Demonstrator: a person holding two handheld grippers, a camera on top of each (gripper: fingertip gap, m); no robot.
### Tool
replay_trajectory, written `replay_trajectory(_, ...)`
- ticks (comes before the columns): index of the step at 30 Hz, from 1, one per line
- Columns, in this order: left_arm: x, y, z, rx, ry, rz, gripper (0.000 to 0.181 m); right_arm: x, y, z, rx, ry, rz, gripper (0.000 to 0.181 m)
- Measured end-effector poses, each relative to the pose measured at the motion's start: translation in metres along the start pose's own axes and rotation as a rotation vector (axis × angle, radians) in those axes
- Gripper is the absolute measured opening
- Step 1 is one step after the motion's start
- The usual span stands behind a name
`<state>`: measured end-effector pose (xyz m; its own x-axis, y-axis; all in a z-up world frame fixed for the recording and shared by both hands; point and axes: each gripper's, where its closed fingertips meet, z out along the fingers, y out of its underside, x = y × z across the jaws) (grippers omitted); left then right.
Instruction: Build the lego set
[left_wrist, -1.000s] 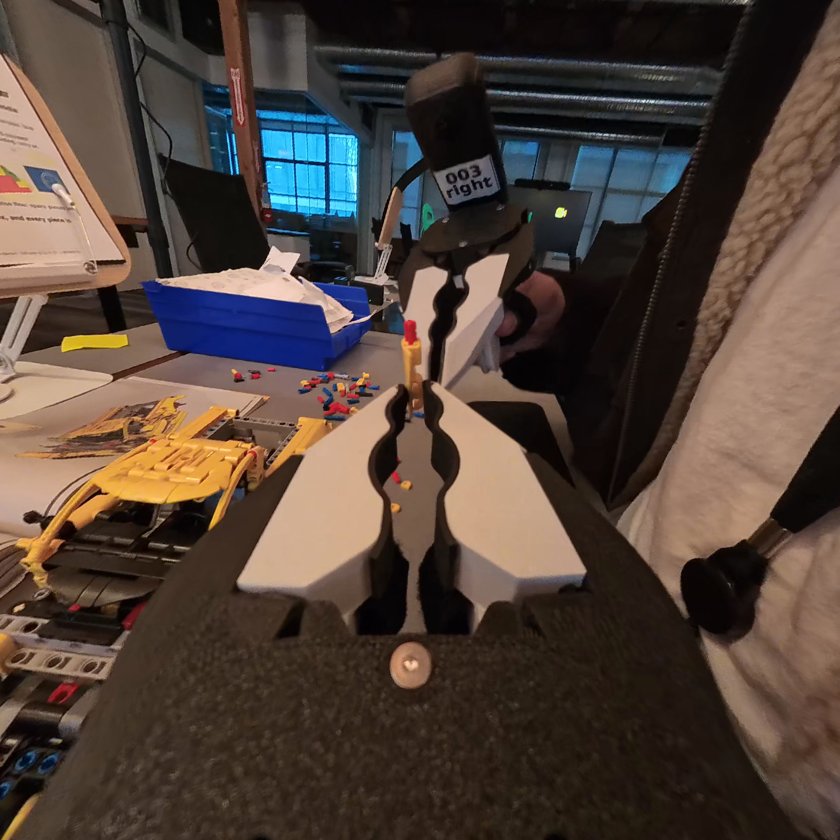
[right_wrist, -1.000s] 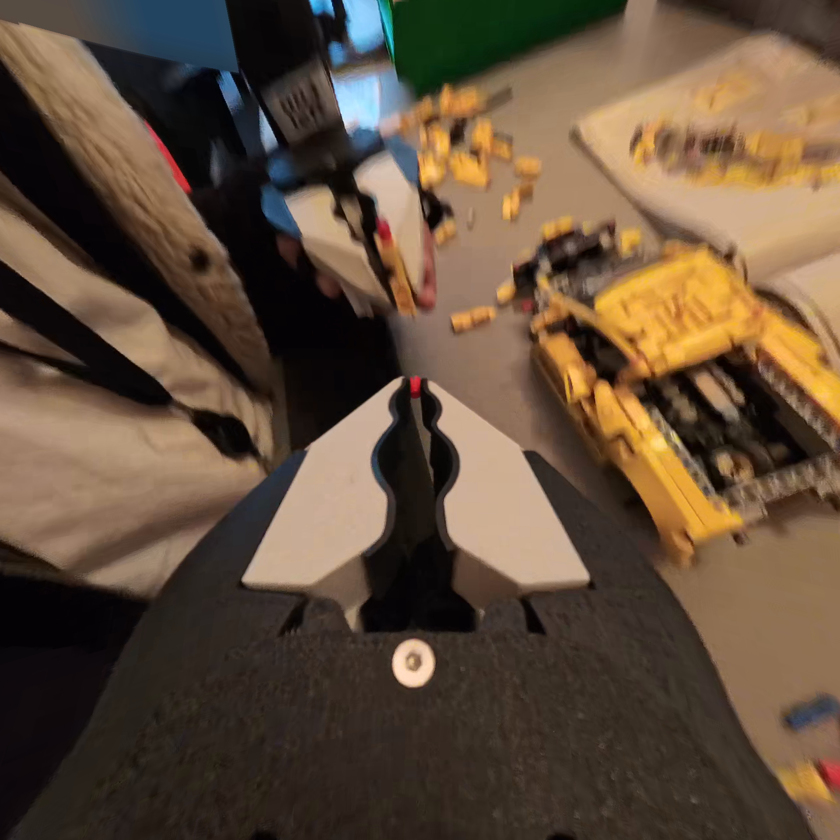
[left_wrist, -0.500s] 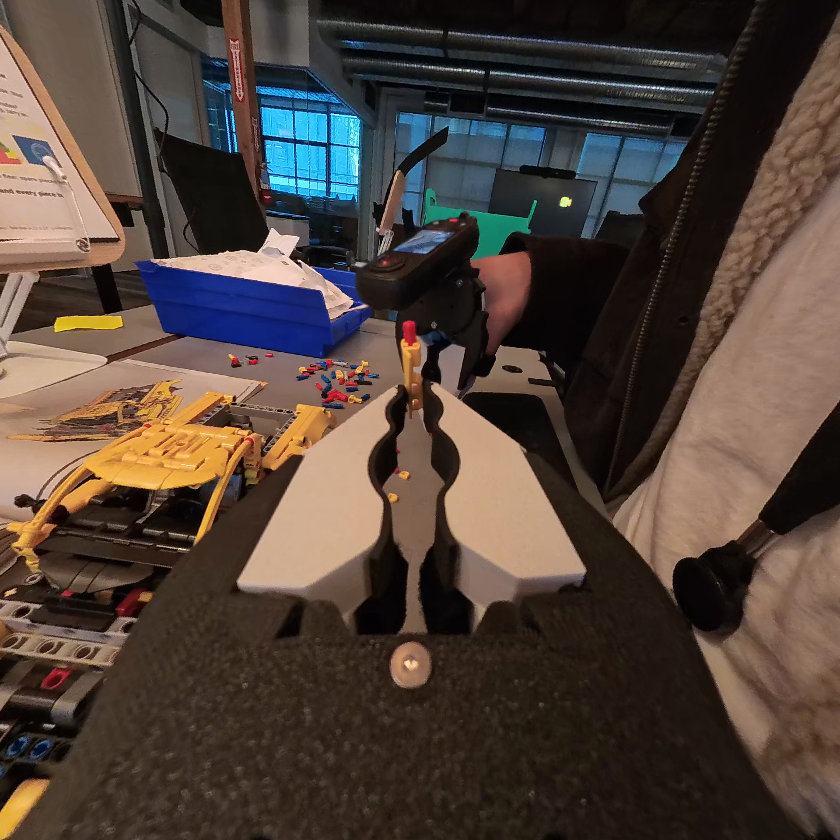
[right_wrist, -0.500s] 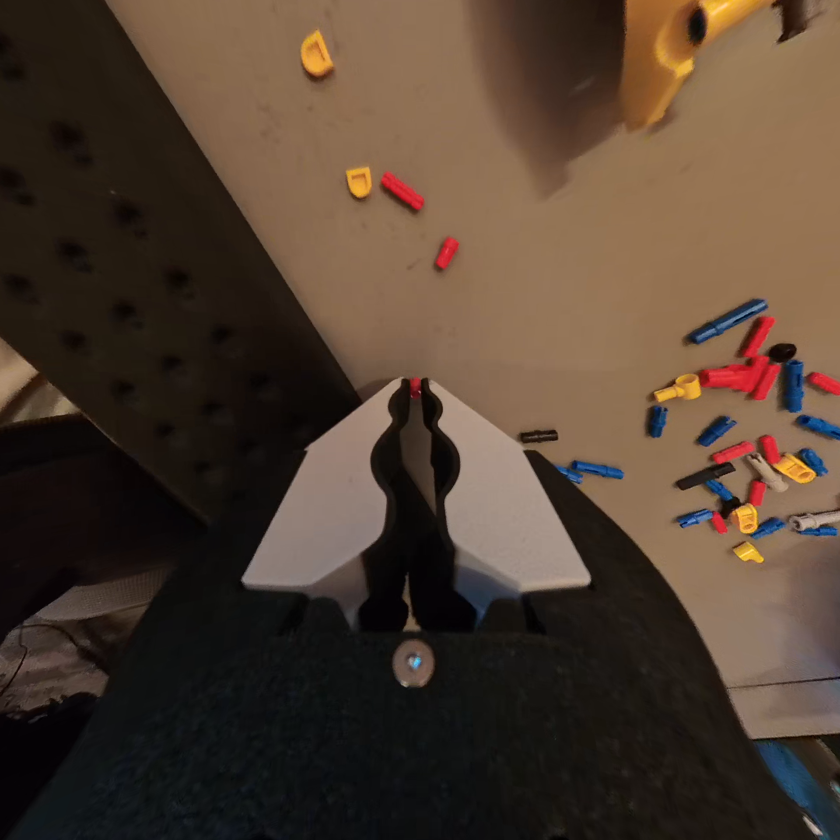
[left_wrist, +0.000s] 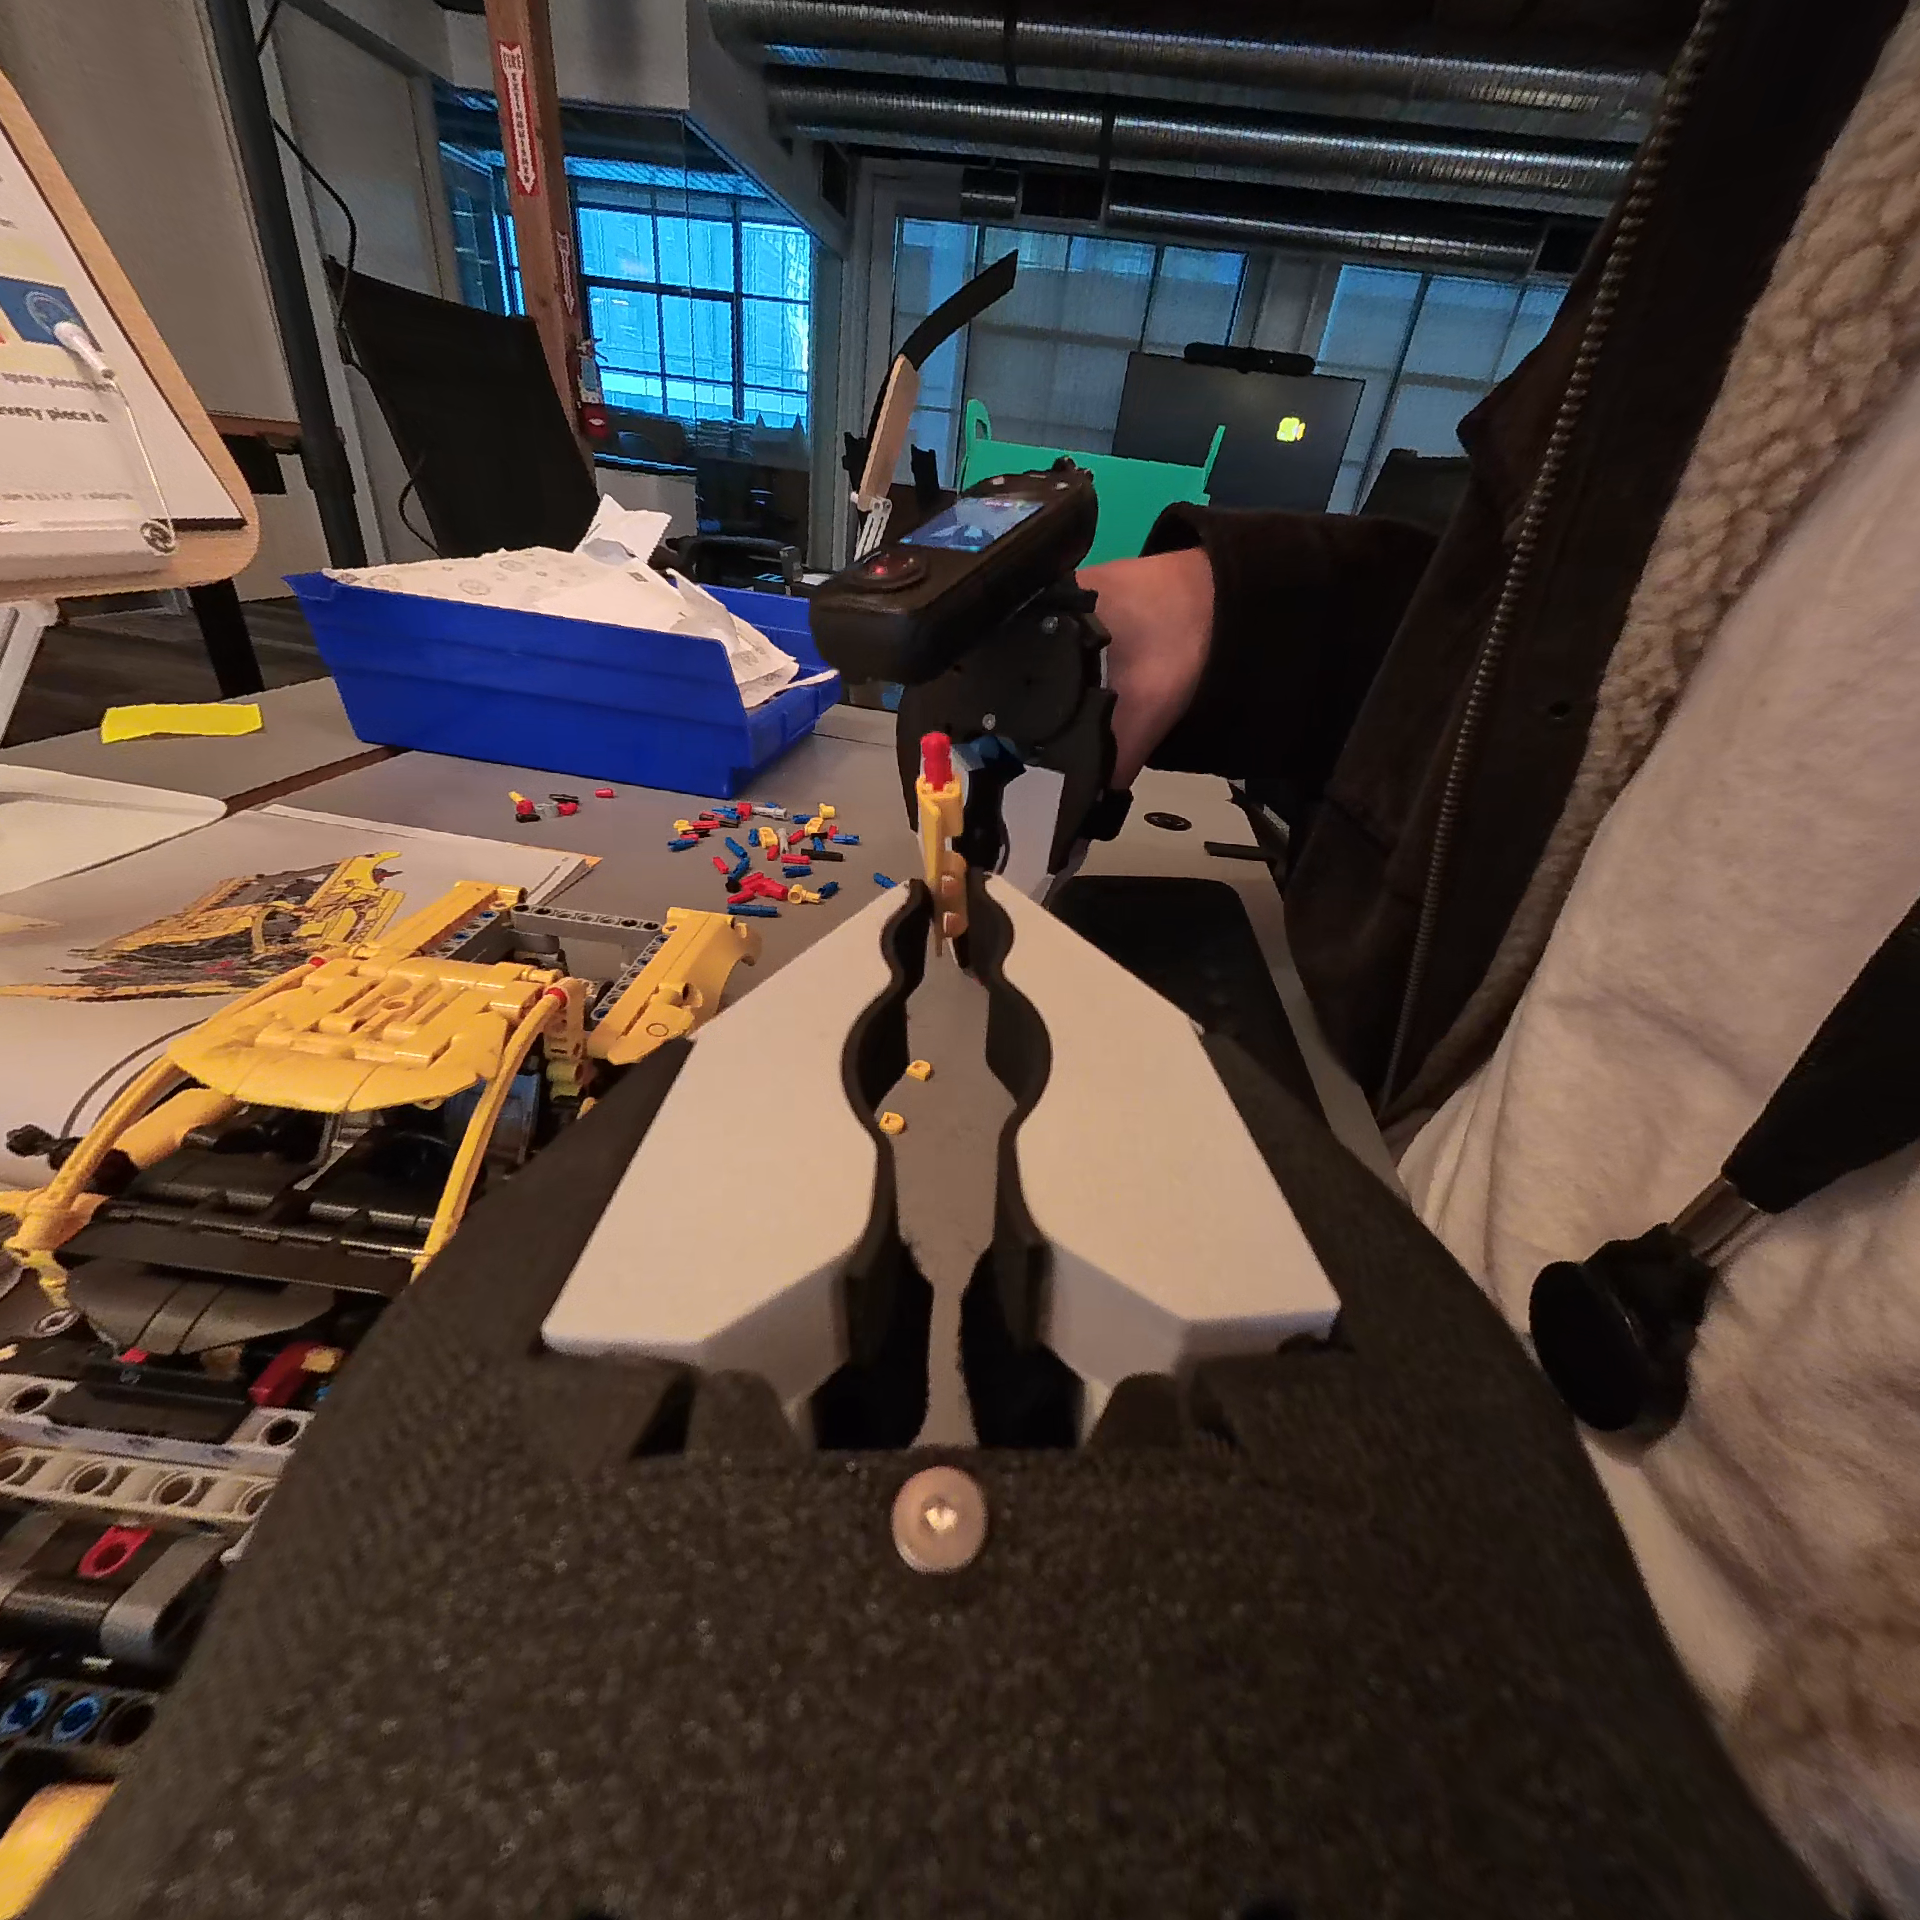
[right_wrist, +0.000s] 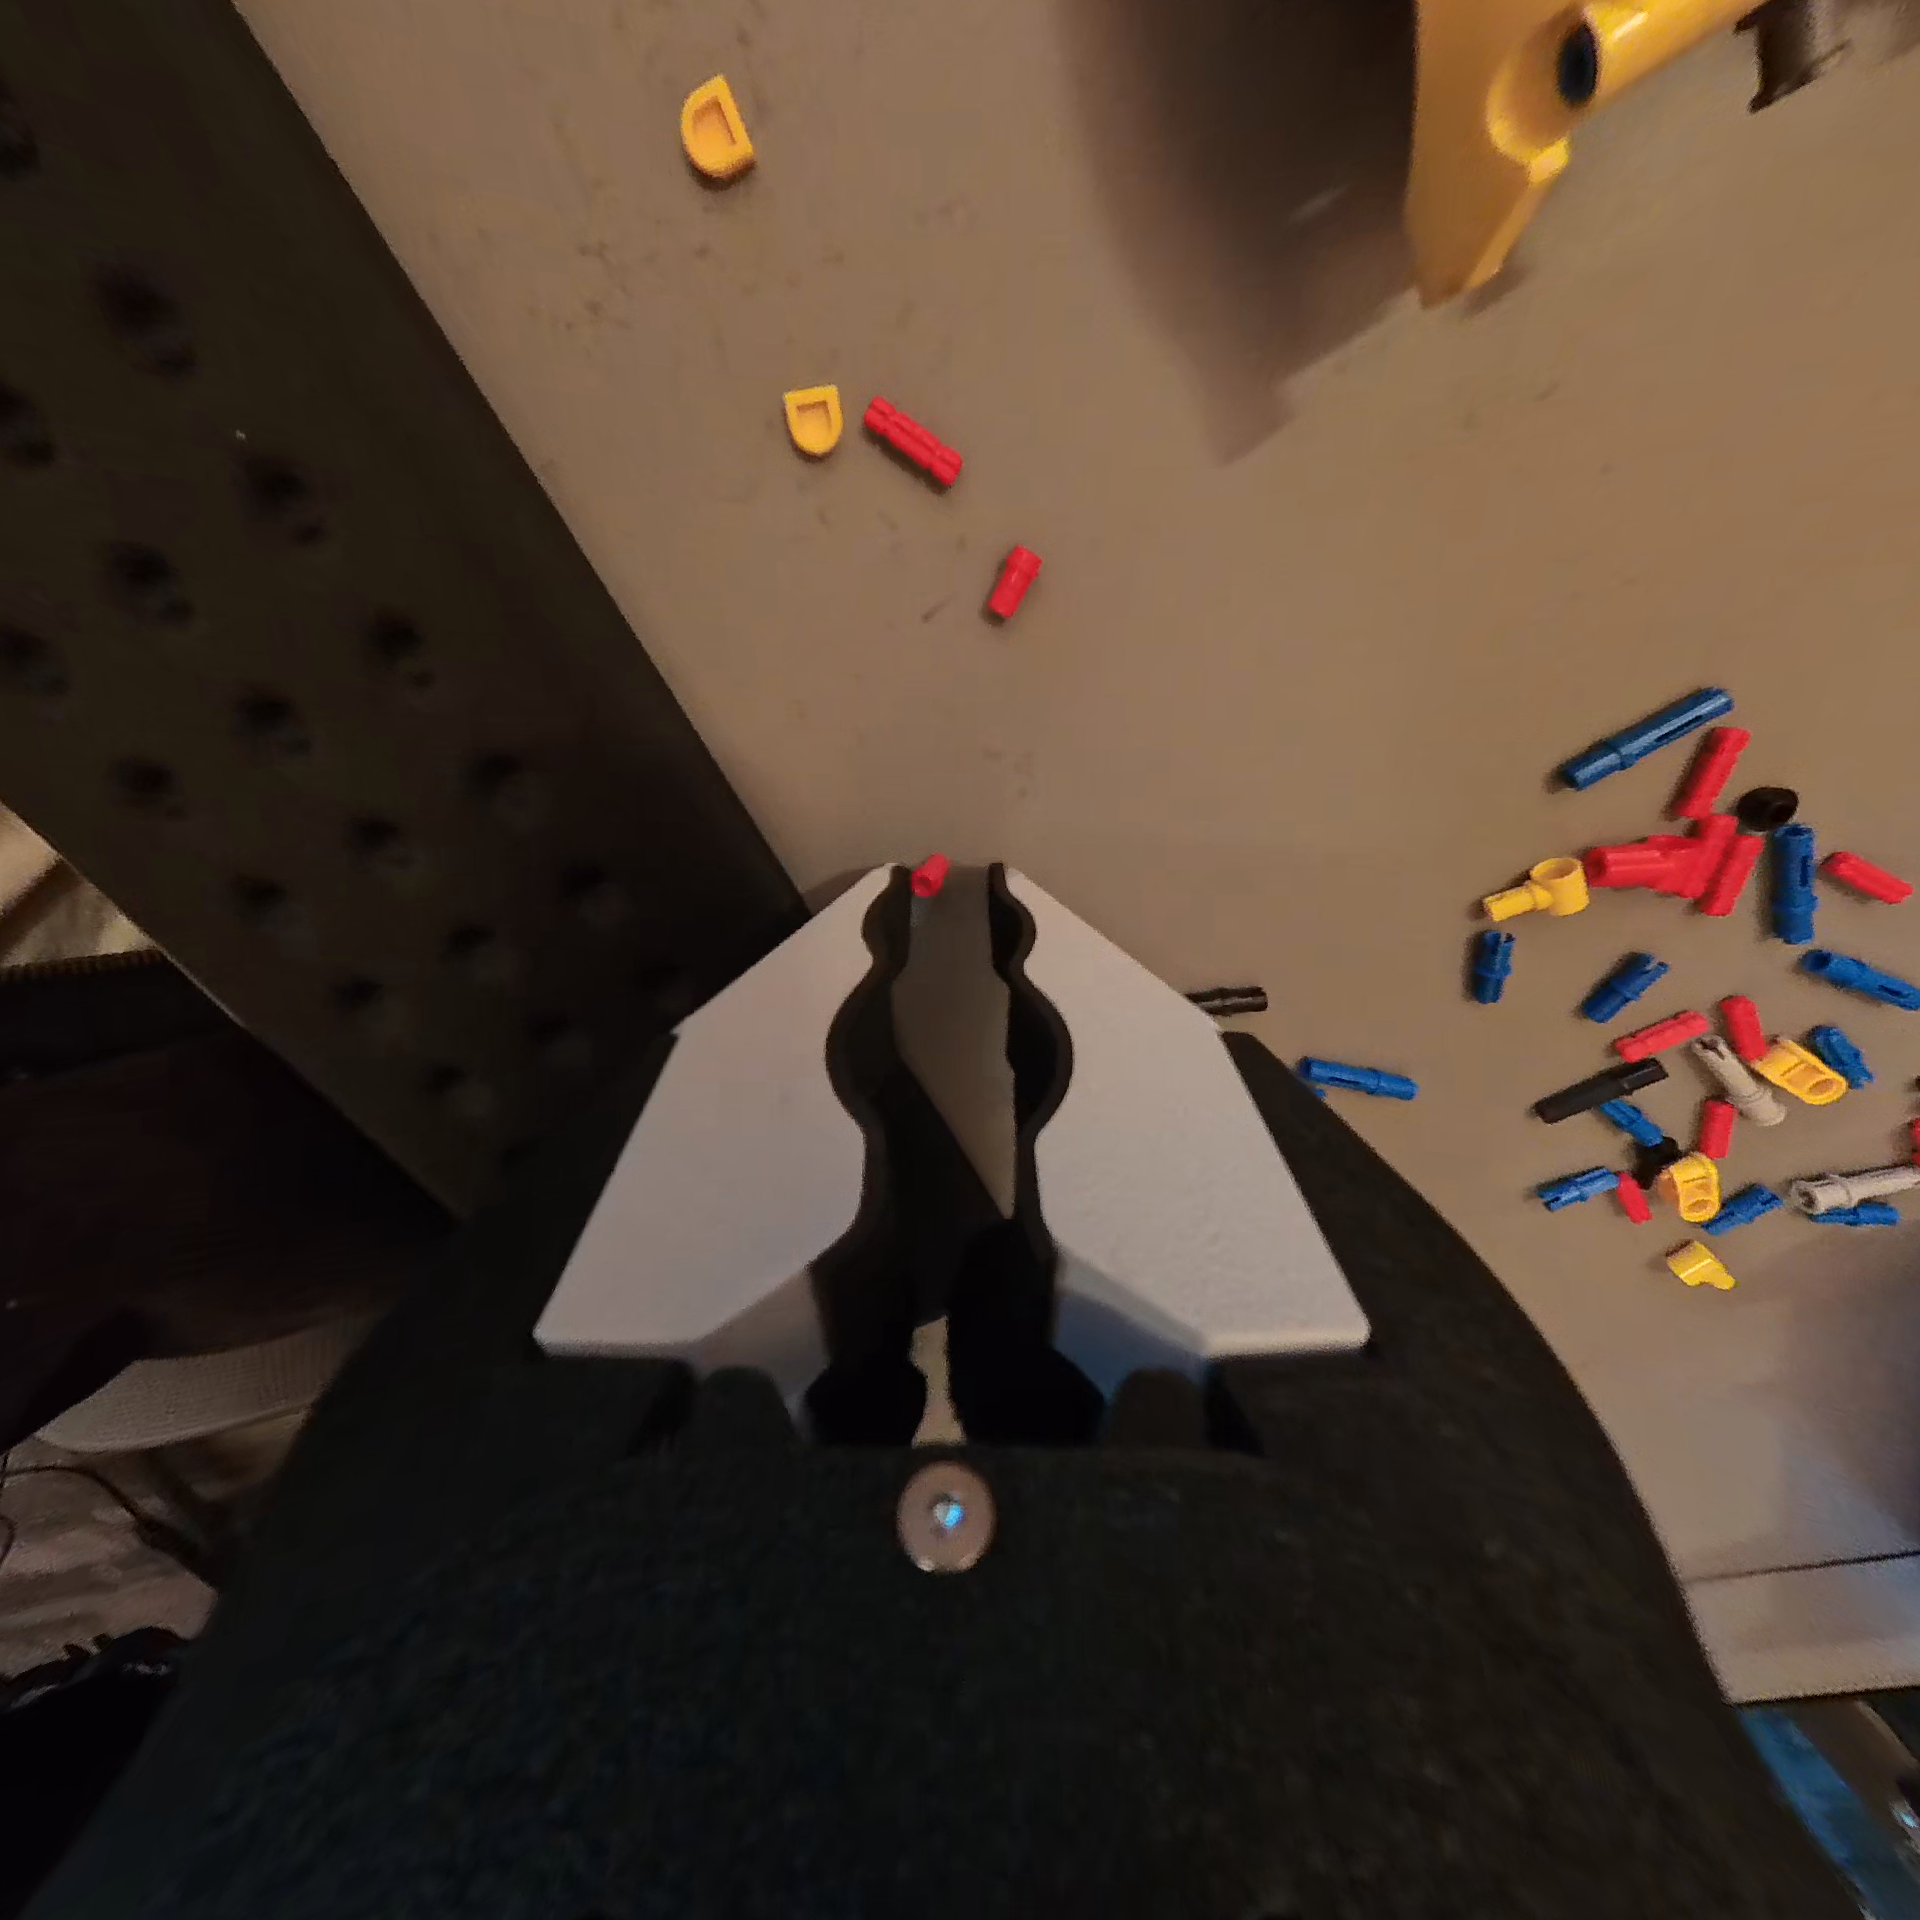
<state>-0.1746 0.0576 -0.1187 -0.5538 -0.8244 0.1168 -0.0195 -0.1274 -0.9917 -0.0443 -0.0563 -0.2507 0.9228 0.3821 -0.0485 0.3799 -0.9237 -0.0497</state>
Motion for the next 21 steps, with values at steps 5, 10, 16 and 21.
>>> replay_trajectory(5, -0.0004, -0.0003, -0.0001, 0.002, -0.001, -0.002, 0.007, -0.0005, 0.0016, -0.0007, 0.053, 0.004, 0.009, 0.013)
replay_trajectory(10, -0.0001, 0.0004, 0.0003, -0.002, 0.000, -0.003, 0.007, -0.0017, 0.0012, 0.0001, 0.075, -0.011, 0.018, 0.011)
replay_trajectory(16, -0.0008, 0.0000, -0.0003, 0.001, -0.002, -0.005, 0.007, -0.0015, 0.0012, 0.0011, 0.068, 0.000, -0.007, 0.008)
replay_trajectory(21, -0.0005, 0.0000, -0.0001, 0.000, 0.001, -0.007, 0.007, -0.0028, 0.0037, 0.0015, 0.068, -0.006, -0.005, 0.005)
